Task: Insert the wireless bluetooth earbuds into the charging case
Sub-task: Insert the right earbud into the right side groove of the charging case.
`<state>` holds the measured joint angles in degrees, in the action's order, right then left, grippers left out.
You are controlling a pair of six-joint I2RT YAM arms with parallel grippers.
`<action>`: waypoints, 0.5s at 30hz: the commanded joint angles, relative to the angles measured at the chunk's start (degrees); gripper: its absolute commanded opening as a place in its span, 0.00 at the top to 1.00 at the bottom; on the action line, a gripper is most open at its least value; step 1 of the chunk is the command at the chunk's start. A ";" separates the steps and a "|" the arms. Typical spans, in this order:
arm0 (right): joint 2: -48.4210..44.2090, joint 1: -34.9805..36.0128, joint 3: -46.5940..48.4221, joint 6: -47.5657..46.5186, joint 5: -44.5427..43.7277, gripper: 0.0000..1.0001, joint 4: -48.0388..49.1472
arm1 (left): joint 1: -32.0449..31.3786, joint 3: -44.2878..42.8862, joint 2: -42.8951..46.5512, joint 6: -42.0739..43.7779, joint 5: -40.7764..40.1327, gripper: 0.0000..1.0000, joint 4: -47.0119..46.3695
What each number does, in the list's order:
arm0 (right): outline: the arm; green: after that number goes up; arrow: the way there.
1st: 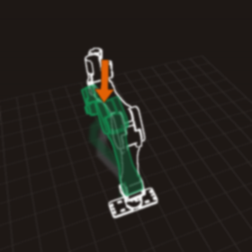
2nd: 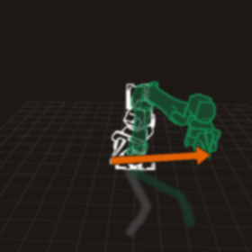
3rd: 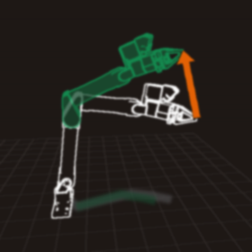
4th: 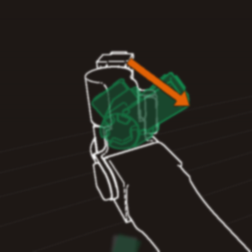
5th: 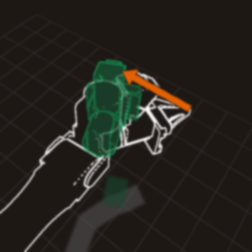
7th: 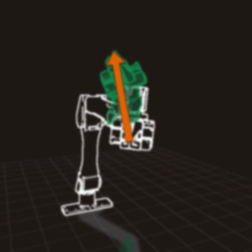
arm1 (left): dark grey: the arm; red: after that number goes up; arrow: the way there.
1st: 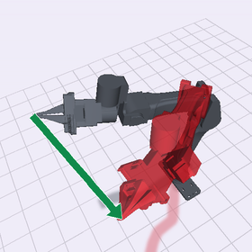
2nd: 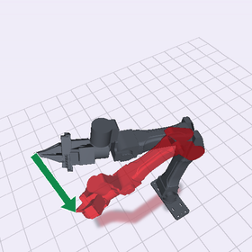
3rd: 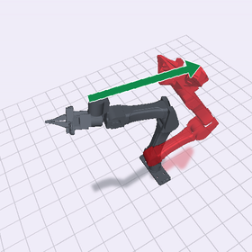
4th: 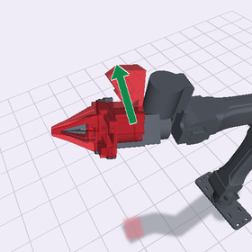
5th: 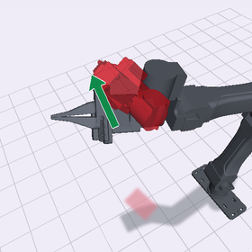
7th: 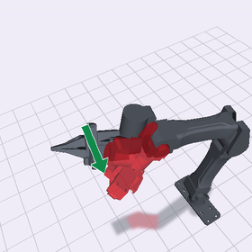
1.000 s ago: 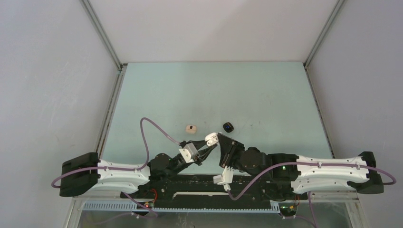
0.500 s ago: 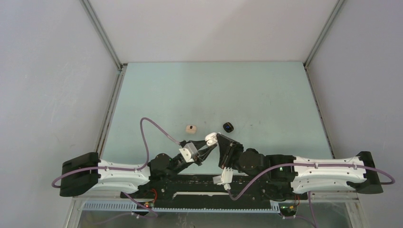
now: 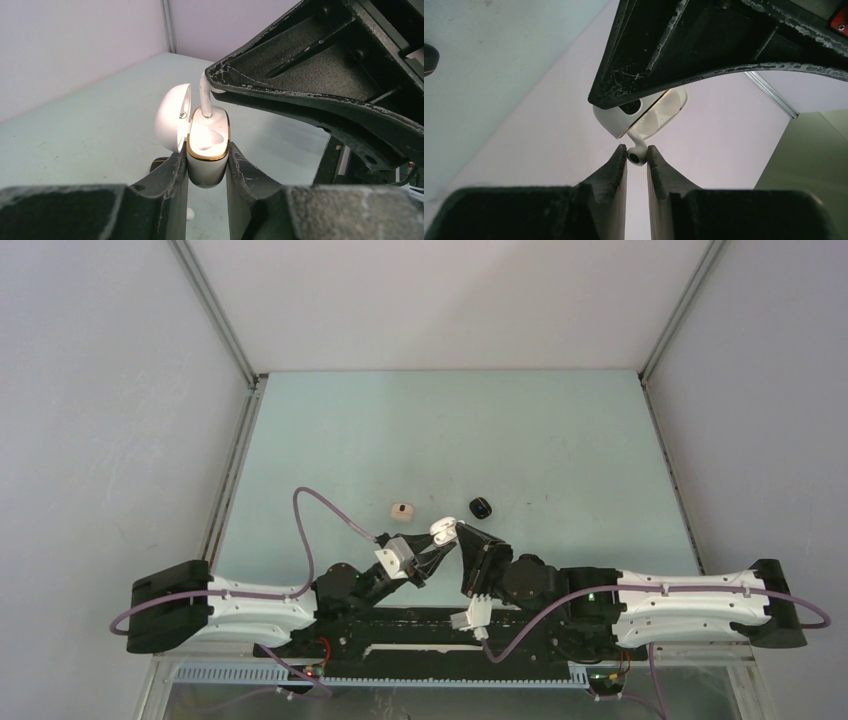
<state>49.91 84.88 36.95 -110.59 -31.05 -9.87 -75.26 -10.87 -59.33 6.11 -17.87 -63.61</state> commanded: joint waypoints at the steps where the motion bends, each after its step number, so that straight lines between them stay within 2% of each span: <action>1: -0.91 -0.08 -0.47 -0.68 -0.43 1.00 -0.36 | -0.30 -0.32 -0.32 -0.45 -1.24 1.00 -5.49; 5: -0.28 -0.06 -0.47 -1.73 -0.82 1.00 -0.61 | -0.24 -0.41 -0.44 -0.62 -1.17 1.00 -5.41; 9: -0.16 0.63 -0.47 -3.82 -0.96 0.89 -2.28 | -0.28 -1.11 -1.30 -0.40 -1.12 1.00 -4.48; 15: 1.02 2.00 -0.47 -4.22 -1.48 0.88 -2.39 | -0.25 -1.19 -2.93 -1.04 -0.61 1.00 -6.39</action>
<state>49.89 85.78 36.75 -113.65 -31.77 -11.90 -75.26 -10.87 -61.67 5.96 -17.85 -65.14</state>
